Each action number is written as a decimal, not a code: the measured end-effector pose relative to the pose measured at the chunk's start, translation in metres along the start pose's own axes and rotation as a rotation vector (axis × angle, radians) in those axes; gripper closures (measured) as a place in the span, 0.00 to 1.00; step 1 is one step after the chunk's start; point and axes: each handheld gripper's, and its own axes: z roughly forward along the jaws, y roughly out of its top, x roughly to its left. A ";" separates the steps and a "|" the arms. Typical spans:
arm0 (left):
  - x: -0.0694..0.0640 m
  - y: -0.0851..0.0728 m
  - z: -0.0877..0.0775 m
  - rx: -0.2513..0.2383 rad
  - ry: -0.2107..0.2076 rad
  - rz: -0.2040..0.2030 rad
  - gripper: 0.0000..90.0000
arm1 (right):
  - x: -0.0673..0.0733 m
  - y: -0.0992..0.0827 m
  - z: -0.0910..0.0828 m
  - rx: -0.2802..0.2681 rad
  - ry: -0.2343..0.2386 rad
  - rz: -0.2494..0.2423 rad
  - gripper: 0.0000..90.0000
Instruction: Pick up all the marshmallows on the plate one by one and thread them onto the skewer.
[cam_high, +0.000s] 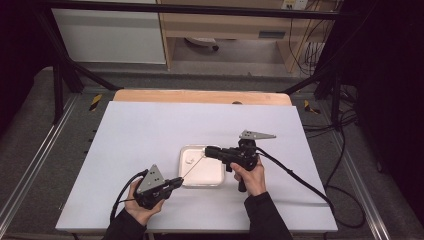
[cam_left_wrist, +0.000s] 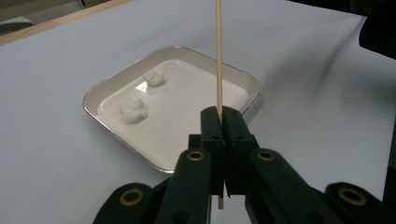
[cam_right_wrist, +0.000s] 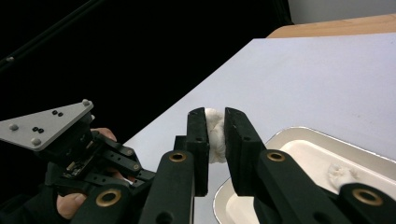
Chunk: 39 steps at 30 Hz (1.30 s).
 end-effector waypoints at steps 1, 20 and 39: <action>0.000 0.000 0.000 0.002 0.000 0.001 0.99 | 0.000 0.000 0.000 0.001 0.004 0.000 0.91; -0.002 -0.003 0.002 0.009 0.012 0.002 0.99 | 0.002 -0.008 0.005 0.004 0.037 0.015 0.92; -0.005 -0.001 0.000 -0.006 0.021 -0.005 0.99 | 0.006 -0.013 0.007 -0.027 0.062 0.010 0.92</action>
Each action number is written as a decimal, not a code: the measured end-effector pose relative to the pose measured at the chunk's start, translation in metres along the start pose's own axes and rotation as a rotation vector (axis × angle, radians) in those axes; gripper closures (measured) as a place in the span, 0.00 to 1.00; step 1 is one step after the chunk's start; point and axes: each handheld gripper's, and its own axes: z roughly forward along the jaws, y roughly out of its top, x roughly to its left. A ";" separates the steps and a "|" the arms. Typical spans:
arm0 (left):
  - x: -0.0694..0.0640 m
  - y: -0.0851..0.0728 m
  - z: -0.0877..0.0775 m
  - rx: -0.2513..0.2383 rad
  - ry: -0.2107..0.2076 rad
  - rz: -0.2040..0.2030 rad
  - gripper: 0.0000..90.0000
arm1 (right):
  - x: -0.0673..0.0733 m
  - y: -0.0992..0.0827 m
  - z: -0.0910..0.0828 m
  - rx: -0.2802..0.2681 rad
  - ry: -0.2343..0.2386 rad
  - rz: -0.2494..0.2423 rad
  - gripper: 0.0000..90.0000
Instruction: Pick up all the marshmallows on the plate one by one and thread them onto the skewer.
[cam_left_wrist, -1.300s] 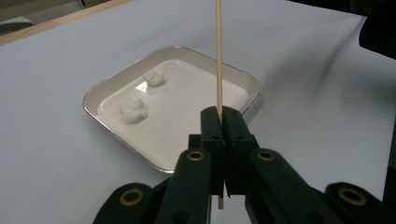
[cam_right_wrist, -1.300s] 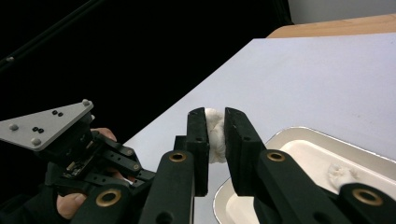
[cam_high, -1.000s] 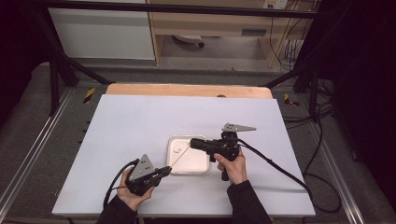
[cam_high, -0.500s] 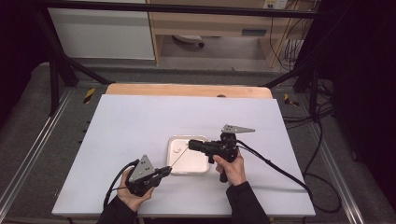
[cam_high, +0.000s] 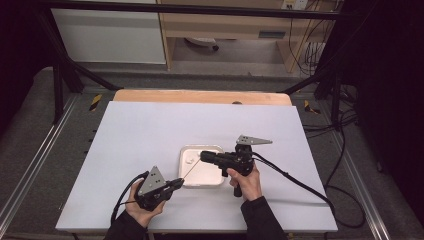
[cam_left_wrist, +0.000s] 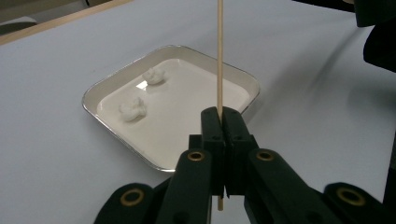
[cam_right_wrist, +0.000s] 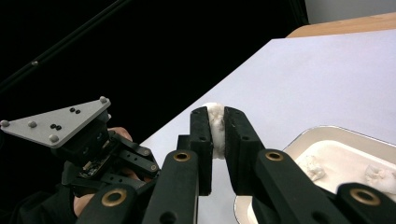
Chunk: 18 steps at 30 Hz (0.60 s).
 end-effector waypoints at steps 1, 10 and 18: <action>0.000 0.000 0.000 0.000 -0.004 -0.001 0.99 | 0.000 0.000 0.000 -0.004 0.000 -0.004 0.92; -0.002 0.000 0.000 -0.008 0.008 0.013 0.99 | 0.001 -0.002 0.001 -0.008 0.002 -0.009 0.92; -0.003 0.001 0.002 -0.027 0.014 0.009 0.99 | 0.002 -0.004 0.002 -0.045 0.024 -0.001 0.92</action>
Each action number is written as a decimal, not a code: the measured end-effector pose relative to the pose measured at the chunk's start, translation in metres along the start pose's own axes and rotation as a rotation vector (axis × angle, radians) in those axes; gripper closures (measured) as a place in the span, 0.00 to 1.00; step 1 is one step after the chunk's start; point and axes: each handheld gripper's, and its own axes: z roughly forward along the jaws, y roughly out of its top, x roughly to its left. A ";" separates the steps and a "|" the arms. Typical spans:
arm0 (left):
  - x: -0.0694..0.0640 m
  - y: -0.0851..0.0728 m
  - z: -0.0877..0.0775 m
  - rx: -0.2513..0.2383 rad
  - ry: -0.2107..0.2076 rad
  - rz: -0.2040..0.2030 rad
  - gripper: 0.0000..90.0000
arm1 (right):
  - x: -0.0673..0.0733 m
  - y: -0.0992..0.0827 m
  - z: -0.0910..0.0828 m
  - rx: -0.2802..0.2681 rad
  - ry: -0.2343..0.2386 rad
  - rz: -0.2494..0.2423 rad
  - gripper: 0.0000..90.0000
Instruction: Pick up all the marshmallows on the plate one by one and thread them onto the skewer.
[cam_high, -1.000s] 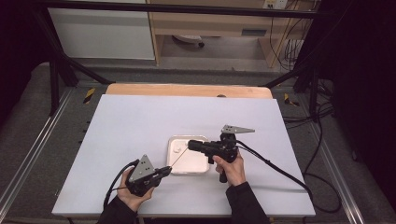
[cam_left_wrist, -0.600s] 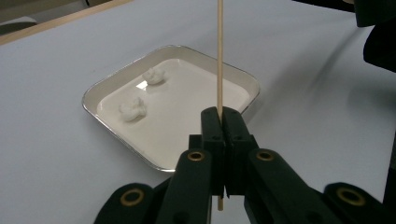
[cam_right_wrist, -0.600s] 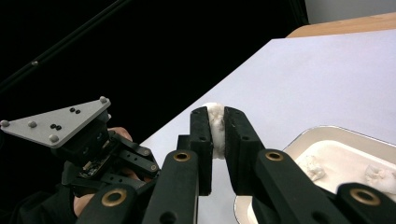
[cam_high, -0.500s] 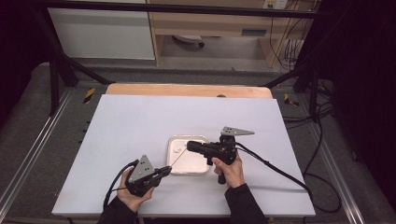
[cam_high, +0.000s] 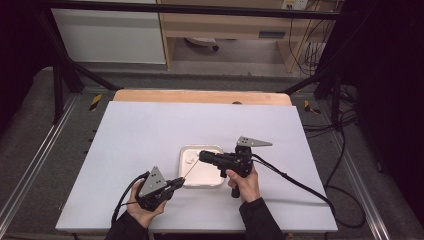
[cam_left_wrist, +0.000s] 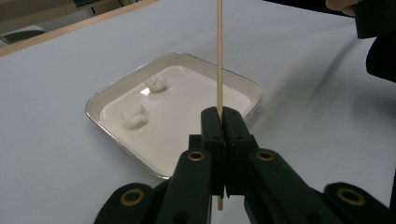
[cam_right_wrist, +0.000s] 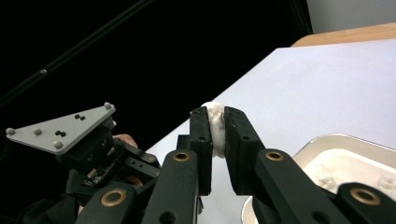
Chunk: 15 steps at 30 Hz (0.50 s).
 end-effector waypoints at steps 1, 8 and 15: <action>0.000 0.000 0.000 -0.001 0.003 -0.001 0.99 | 0.000 0.000 0.000 -0.008 0.006 0.002 0.92; -0.001 -0.003 0.002 -0.023 -0.003 0.013 0.99 | 0.008 -0.004 -0.003 -0.020 -0.021 -0.068 0.92; -0.002 -0.003 0.006 -0.016 -0.011 0.007 0.99 | 0.008 -0.004 -0.004 -0.024 -0.023 -0.074 0.92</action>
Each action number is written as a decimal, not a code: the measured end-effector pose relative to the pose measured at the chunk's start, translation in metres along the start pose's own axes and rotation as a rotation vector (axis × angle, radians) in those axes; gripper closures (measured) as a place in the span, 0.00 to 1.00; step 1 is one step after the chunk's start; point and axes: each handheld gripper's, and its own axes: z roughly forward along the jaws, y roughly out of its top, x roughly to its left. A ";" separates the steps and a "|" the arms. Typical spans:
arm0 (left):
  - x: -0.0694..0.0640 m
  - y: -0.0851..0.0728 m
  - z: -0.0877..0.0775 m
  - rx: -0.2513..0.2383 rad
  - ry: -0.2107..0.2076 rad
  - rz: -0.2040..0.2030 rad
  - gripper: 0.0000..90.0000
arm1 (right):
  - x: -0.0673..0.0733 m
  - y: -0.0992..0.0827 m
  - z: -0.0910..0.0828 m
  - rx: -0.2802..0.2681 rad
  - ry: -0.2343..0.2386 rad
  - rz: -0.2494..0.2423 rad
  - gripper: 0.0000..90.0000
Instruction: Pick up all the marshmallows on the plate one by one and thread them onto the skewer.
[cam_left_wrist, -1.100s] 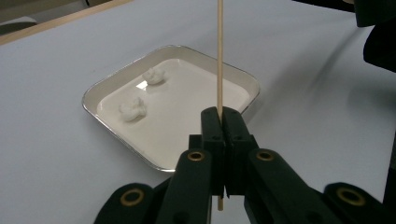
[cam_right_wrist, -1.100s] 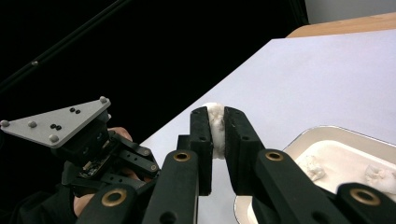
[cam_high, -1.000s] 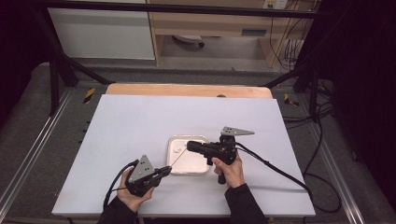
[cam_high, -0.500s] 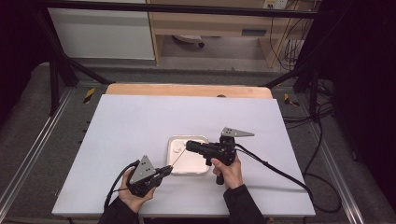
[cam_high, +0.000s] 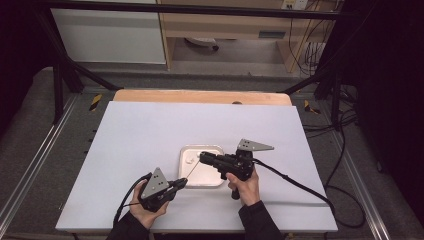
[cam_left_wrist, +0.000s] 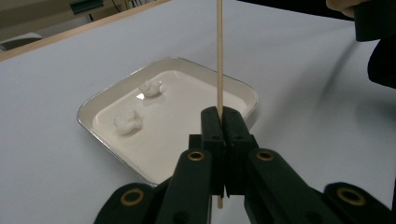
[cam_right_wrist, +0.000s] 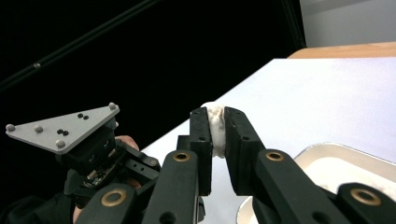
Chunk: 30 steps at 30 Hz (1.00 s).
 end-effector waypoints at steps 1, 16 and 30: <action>0.001 0.000 -0.001 -0.005 -0.006 -0.006 0.99 | 0.000 0.001 -0.001 0.009 -0.007 -0.002 0.91; -0.002 -0.001 -0.001 -0.014 0.022 0.029 0.99 | 0.000 0.000 -0.001 0.014 0.037 0.033 0.92; -0.007 0.011 -0.003 -0.047 0.067 0.069 0.99 | 0.007 -0.031 0.026 0.173 0.030 -0.024 0.92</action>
